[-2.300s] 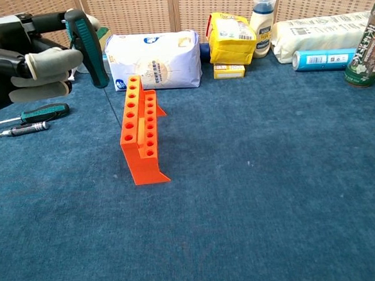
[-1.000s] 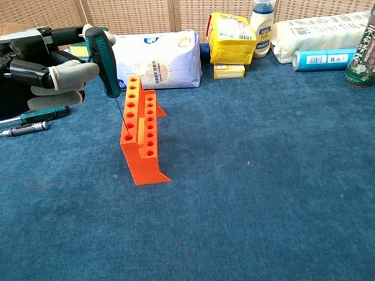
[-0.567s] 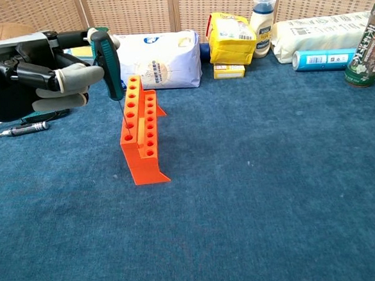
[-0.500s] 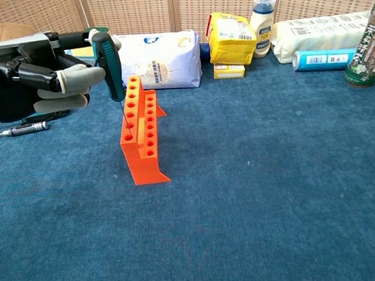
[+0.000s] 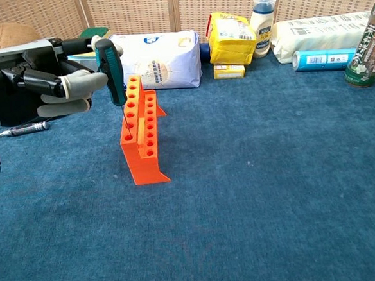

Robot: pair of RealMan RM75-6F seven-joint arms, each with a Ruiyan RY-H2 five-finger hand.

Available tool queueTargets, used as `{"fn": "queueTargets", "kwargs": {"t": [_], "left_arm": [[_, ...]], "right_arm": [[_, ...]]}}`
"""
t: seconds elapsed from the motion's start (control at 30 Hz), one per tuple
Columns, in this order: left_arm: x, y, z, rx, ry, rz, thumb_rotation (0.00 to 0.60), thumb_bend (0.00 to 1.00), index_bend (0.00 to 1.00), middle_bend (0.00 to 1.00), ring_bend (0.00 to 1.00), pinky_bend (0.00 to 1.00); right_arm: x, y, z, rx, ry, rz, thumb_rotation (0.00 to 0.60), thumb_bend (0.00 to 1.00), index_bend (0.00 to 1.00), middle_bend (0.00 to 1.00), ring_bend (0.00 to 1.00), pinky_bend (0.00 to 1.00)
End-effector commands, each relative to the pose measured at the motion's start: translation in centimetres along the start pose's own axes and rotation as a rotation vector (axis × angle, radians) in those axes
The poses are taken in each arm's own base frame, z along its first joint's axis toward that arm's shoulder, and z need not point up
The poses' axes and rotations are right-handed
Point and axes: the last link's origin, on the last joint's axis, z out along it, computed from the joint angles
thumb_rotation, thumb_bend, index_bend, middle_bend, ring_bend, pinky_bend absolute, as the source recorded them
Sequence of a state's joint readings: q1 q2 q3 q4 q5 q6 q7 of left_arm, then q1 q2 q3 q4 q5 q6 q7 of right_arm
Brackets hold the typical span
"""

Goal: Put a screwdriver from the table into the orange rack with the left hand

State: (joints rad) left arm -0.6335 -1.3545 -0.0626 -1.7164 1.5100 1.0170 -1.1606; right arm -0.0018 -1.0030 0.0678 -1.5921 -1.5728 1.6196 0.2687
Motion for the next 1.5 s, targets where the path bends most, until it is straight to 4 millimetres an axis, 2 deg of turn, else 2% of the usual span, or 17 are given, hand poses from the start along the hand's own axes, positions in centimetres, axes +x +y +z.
{"fn": "queueTargets", "kwargs": {"t": [0.03,0.87,1.5], "left_arm": [[0.0,-0.1,0.0,-0.001,0.001,0.004,0.600,0.44,0.48,1.00,1.00,1.00],[-0.3,-2.3,0.5,0.048,0.010,0.055,0.600,0.44,0.48,1.00,1.00,1.00],[-0.5,-2.7,0.7,0.077,0.009,0.107,0.600,0.45,0.48,1.00,1.00,1.00]], "right_arm": [[0.0,0.0,0.0,0.001,0.000,0.000,0.520,0.01,0.03,0.06,0.05,0.00],[0.1,0.2,0.0,-0.003,-0.001,0.003,0.522,0.01,0.03,0.06,0.05,0.00],[0.3,0.3,-0.1,-0.004,0.004,0.011,0.522,0.01,0.03,0.06,0.05,0.00]]}}
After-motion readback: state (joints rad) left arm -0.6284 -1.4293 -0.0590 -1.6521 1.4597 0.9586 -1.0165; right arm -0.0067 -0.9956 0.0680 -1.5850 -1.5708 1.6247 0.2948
